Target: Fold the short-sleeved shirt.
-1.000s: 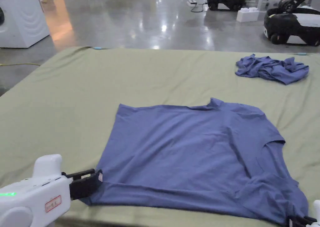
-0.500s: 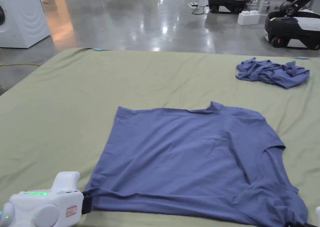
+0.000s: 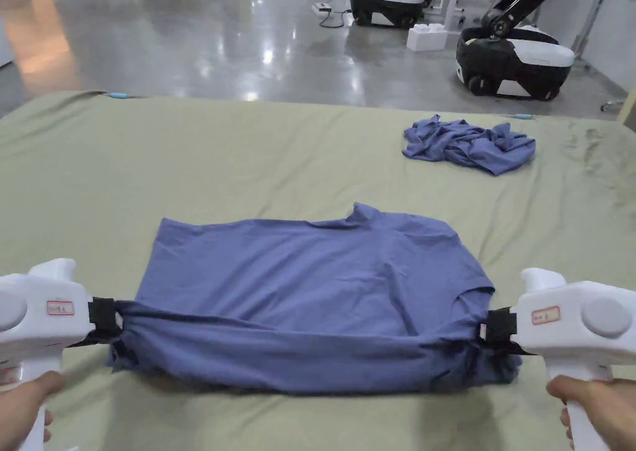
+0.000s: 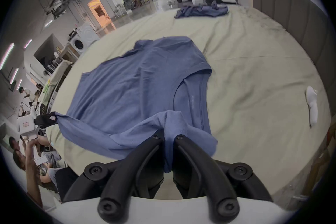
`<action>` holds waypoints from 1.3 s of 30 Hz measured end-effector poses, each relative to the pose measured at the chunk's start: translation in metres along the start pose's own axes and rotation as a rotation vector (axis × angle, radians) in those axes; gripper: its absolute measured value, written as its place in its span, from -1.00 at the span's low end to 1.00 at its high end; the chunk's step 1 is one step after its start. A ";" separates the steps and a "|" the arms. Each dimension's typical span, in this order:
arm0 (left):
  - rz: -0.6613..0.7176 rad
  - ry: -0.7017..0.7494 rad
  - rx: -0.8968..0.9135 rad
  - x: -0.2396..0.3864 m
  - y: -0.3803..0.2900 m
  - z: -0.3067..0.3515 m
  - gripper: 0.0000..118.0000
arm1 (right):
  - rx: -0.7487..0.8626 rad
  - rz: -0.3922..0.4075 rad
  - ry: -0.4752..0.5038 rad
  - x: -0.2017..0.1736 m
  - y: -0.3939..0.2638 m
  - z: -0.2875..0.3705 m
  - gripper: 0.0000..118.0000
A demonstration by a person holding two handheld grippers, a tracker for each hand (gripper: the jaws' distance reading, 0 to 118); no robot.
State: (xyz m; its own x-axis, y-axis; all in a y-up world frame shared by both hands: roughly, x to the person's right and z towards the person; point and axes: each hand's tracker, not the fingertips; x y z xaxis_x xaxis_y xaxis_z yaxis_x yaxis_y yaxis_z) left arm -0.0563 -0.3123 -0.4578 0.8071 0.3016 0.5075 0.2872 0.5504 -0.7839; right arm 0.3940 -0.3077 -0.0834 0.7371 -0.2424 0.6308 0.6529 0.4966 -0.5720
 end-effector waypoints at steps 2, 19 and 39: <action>0.007 0.035 -0.023 0.002 0.004 -0.019 -0.94 | -0.037 -0.015 -0.033 0.001 0.010 -0.023 -0.87; -0.304 -0.091 0.682 0.059 -0.117 0.179 -1.00 | 0.901 0.276 -0.083 -0.049 -0.161 0.158 -0.97; -0.256 -0.069 0.593 0.062 -0.189 0.185 -1.00 | -0.011 0.044 -0.165 0.022 -0.032 -0.059 0.43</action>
State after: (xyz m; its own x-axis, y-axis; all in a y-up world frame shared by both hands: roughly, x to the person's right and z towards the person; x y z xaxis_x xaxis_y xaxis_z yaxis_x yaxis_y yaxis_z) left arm -0.1559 -0.2535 -0.2121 0.7103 0.1422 0.6894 0.1169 0.9420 -0.3147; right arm 0.3996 -0.3784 -0.0819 0.7272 -0.0796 0.6818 0.6229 0.4940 -0.6066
